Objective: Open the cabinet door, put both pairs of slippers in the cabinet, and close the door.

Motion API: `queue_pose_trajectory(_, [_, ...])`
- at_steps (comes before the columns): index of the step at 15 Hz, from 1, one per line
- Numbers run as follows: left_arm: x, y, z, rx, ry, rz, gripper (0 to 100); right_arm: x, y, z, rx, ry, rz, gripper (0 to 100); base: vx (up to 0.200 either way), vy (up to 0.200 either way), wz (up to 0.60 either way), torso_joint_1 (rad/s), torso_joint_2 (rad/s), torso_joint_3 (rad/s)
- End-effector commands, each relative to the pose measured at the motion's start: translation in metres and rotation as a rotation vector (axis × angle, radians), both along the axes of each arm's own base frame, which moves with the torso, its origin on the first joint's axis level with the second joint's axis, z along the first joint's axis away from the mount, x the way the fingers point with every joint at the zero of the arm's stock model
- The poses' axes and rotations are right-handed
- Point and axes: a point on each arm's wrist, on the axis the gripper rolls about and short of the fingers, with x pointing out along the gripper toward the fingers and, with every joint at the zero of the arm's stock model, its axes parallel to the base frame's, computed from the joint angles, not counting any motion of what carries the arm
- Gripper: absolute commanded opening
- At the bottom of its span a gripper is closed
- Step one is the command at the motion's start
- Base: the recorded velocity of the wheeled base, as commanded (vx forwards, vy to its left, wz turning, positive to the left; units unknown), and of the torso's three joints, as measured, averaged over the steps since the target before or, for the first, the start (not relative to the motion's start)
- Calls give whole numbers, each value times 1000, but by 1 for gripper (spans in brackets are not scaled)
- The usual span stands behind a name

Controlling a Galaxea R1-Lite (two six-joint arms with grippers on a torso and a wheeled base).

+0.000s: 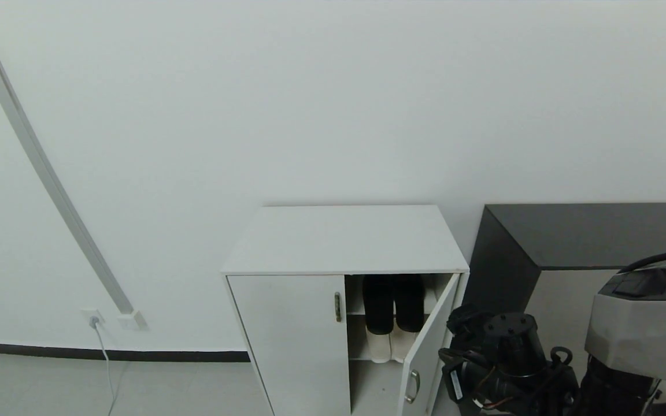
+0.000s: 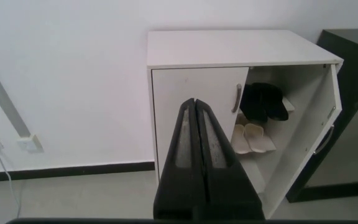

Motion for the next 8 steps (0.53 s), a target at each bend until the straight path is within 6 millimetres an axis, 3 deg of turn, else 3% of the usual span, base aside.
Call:
queue_pose_trajectory(1, [0, 0, 0, 0, 2, 0, 0, 8, 6, -4, 5, -7, 0, 0, 0, 0, 0, 0, 0, 0])
queue_pose_trajectory(8, [0, 0, 0, -2, 2, 0, 0, 51, 35, -21, 52, -74, -4, 0, 0, 0, 0, 0, 0, 0])
